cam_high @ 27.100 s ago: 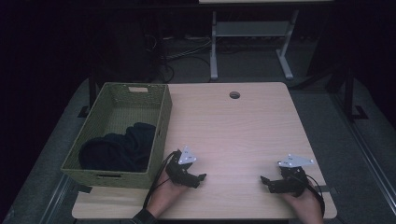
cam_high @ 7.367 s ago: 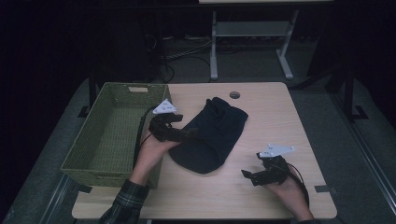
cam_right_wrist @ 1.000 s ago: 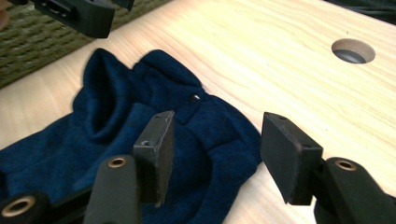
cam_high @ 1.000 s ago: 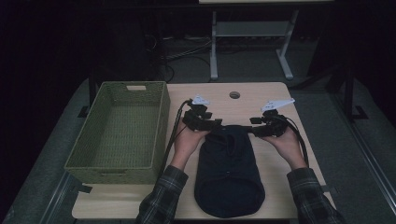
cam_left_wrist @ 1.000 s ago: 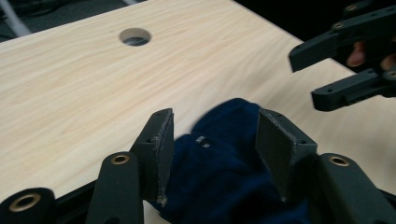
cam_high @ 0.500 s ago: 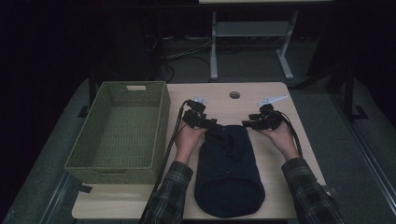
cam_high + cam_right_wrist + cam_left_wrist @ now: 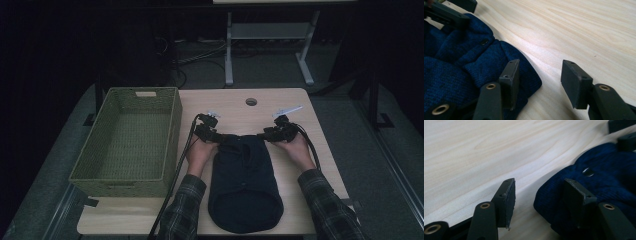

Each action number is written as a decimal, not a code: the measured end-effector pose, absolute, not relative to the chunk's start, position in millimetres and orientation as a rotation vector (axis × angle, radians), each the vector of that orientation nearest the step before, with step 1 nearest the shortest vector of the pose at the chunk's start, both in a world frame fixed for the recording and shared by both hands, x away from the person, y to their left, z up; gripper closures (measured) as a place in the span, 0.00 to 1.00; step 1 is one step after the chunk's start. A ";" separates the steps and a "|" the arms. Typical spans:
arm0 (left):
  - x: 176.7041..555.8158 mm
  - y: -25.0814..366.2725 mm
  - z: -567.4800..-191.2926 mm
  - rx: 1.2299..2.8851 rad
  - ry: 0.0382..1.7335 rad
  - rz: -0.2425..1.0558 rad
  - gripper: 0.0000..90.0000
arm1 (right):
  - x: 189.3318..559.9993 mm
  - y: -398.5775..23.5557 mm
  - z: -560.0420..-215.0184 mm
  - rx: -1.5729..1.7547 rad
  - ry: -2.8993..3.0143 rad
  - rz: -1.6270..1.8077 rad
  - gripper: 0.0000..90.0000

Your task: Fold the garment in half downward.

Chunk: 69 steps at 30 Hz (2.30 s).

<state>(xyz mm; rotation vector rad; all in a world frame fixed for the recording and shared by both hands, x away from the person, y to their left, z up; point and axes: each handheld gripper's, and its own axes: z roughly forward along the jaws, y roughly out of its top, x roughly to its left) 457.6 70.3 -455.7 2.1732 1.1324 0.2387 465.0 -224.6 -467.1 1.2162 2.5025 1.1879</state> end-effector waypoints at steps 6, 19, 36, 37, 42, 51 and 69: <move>459.2 71.7 -459.9 2.177 1.118 0.193 0.55 | 464.5 -219.1 -468.6 1.194 2.525 1.151 0.58; 462.0 73.1 -458.8 2.165 1.050 0.087 0.90 | 462.6 -211.1 -466.9 1.154 2.593 1.108 0.94; 450.8 80.5 -387.5 2.062 0.924 0.269 0.91 | 456.9 -215.5 -408.1 1.090 2.413 1.241 0.96; 449.5 80.4 -384.3 2.056 0.920 0.281 0.91 | 455.6 -215.1 -403.8 1.077 2.400 1.242 0.96; 442.3 82.7 -366.8 2.003 0.886 0.354 0.91 | 447.7 -214.4 -383.2 1.031 2.339 1.276 0.96; 418.9 79.0 -358.7 2.014 0.829 0.392 0.91 | 428.9 -217.2 -370.4 0.975 2.320 1.295 0.96; 367.0 78.0 -378.8 2.100 0.764 0.311 0.91 | 364.7 -229.5 -400.4 0.969 2.346 1.370 0.96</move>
